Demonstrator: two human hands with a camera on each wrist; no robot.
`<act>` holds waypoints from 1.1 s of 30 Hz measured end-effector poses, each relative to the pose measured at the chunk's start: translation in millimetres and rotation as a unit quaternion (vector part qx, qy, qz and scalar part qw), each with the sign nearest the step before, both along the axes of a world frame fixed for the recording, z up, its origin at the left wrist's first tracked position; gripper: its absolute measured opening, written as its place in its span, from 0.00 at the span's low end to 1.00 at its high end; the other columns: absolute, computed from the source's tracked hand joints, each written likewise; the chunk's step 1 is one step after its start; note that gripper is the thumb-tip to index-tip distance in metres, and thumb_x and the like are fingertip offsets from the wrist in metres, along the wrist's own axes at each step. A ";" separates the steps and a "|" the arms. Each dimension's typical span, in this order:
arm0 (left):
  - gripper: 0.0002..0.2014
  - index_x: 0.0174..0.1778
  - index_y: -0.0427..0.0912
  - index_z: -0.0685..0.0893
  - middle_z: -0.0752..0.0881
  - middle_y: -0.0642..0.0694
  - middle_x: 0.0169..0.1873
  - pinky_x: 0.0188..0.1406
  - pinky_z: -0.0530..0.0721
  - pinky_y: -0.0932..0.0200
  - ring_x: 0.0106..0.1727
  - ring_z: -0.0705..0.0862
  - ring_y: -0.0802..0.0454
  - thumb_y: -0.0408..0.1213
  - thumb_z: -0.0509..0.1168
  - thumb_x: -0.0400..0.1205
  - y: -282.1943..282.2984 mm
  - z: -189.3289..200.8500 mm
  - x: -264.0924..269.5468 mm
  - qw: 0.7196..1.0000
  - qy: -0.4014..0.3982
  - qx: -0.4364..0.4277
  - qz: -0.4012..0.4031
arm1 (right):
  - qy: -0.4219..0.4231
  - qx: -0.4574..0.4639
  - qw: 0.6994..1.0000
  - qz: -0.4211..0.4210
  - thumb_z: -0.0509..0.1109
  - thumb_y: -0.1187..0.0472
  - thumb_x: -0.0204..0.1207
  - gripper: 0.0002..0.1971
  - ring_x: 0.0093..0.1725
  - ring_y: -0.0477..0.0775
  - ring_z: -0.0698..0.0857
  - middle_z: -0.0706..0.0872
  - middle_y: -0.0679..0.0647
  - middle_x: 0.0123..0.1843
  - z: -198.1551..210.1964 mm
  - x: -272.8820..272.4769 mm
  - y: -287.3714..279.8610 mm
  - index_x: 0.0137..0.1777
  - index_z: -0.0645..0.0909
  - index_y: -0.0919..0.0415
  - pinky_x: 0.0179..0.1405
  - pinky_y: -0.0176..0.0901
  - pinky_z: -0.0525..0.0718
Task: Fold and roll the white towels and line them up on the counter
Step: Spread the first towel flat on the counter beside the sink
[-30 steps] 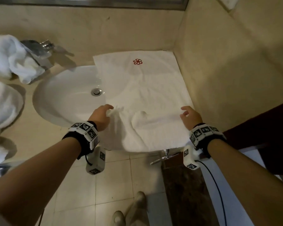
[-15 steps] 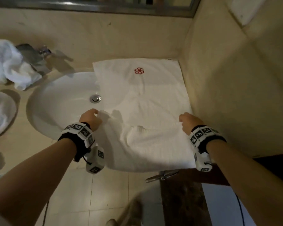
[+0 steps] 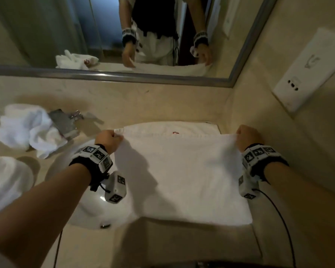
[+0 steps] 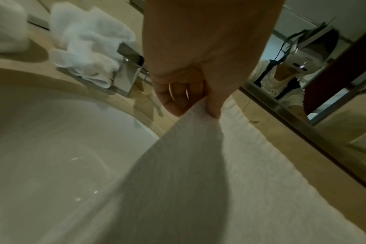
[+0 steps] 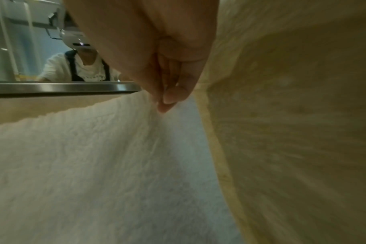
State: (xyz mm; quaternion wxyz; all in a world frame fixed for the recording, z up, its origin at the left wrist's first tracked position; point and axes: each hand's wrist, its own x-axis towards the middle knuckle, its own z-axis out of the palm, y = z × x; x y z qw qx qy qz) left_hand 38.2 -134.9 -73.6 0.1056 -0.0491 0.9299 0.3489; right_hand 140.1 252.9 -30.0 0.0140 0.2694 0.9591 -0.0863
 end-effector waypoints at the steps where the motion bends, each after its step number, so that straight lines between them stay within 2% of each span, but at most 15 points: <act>1: 0.12 0.37 0.35 0.78 0.77 0.36 0.35 0.40 0.69 0.56 0.40 0.76 0.45 0.39 0.61 0.83 0.3 -3.6 -16.2 1.000 -0.007 0.010 -0.007 | 0.009 -0.001 1.000 -0.012 0.59 0.68 0.80 0.12 0.59 0.68 0.81 0.81 0.69 0.60 -0.8 -11.7 0.4 0.59 0.77 0.71 0.58 0.53 0.79; 4: 0.14 0.36 0.35 0.79 0.79 0.35 0.36 0.43 0.76 0.50 0.41 0.78 0.43 0.40 0.60 0.83 3.8 -18.9 -59.4 1.000 -0.020 0.016 -0.016 | 0.029 -0.003 0.999 -0.038 0.58 0.68 0.81 0.11 0.58 0.68 0.81 0.82 0.69 0.59 -6.7 -45.9 2.1 0.57 0.78 0.72 0.54 0.52 0.79; 8: 0.15 0.39 0.33 0.84 0.82 0.34 0.38 0.52 0.81 0.46 0.44 0.81 0.40 0.41 0.61 0.83 10.8 -38.7 -91.1 0.999 -0.040 0.020 -0.003 | 0.047 -0.022 0.997 -0.062 0.57 0.69 0.81 0.11 0.59 0.69 0.81 0.82 0.70 0.60 -21.8 -78.7 5.2 0.57 0.79 0.73 0.56 0.54 0.79; 13: 0.18 0.46 0.27 0.86 0.82 0.32 0.38 0.47 0.78 0.50 0.43 0.81 0.38 0.40 0.60 0.84 19.2 -59.7 -118.9 0.996 -0.077 0.025 0.028 | 0.048 -0.050 0.993 -0.092 0.57 0.67 0.81 0.13 0.58 0.70 0.82 0.83 0.70 0.59 -42.3 -116.7 14.2 0.58 0.80 0.72 0.56 0.56 0.81; 18: 0.17 0.55 0.30 0.85 0.86 0.29 0.54 0.62 0.82 0.43 0.56 0.84 0.33 0.41 0.63 0.82 24.6 -77.6 -143.8 0.990 -0.079 0.066 0.091 | 0.069 -0.061 0.993 -0.074 0.59 0.71 0.80 0.12 0.60 0.70 0.81 0.82 0.72 0.60 -56.1 -159.5 19.7 0.58 0.79 0.72 0.57 0.54 0.79; 21: 0.19 0.60 0.31 0.84 0.85 0.31 0.58 0.65 0.80 0.44 0.60 0.83 0.33 0.43 0.63 0.82 30.4 -87.7 -156.8 0.988 -0.091 0.050 0.113 | 0.052 -0.062 0.994 -0.066 0.59 0.71 0.80 0.14 0.64 0.71 0.79 0.80 0.72 0.64 -71.5 -175.5 22.7 0.63 0.77 0.74 0.62 0.53 0.76; 24: 0.19 0.60 0.30 0.84 0.84 0.30 0.59 0.61 0.77 0.50 0.62 0.81 0.33 0.43 0.60 0.84 35.9 -99.9 -162.8 0.991 -0.094 -0.011 0.094 | 0.031 -0.074 0.995 -0.062 0.58 0.72 0.79 0.16 0.63 0.70 0.79 0.79 0.72 0.64 -98.4 -183.8 23.2 0.64 0.76 0.73 0.61 0.52 0.76; 26: 0.19 0.57 0.30 0.85 0.84 0.28 0.57 0.59 0.78 0.49 0.59 0.81 0.32 0.42 0.59 0.84 38.3 -105.0 -161.8 0.993 -0.078 -0.045 0.083 | -0.019 -0.091 0.994 -0.057 0.58 0.71 0.79 0.18 0.64 0.68 0.79 0.79 0.69 0.66 -116.2 -183.0 21.3 0.68 0.76 0.68 0.61 0.49 0.76; 28: 0.17 0.56 0.31 0.85 0.84 0.27 0.55 0.58 0.80 0.46 0.56 0.82 0.30 0.41 0.60 0.82 39.7 -108.2 -160.2 0.995 -0.055 -0.063 0.062 | -0.023 -0.108 0.992 -0.059 0.58 0.70 0.79 0.22 0.67 0.66 0.78 0.76 0.64 0.71 -127.9 -179.3 22.1 0.72 0.75 0.58 0.65 0.46 0.76; 30: 0.16 0.58 0.31 0.84 0.84 0.27 0.55 0.60 0.80 0.44 0.57 0.81 0.30 0.38 0.63 0.80 40.4 -108.5 -159.3 0.996 -0.042 -0.069 0.033 | -0.026 -0.085 0.994 -0.069 0.59 0.69 0.79 0.23 0.67 0.65 0.78 0.77 0.62 0.71 -132.9 -177.3 26.2 0.72 0.74 0.53 0.65 0.46 0.76; 33: 0.14 0.56 0.33 0.86 0.85 0.31 0.54 0.58 0.80 0.49 0.57 0.82 0.33 0.36 0.67 0.78 42.2 -105.9 -159.0 0.997 -0.044 -0.063 0.009 | -0.113 -0.046 0.987 -0.105 0.61 0.65 0.80 0.19 0.66 0.66 0.79 0.78 0.64 0.69 -136.5 -175.8 31.7 0.71 0.73 0.61 0.63 0.50 0.78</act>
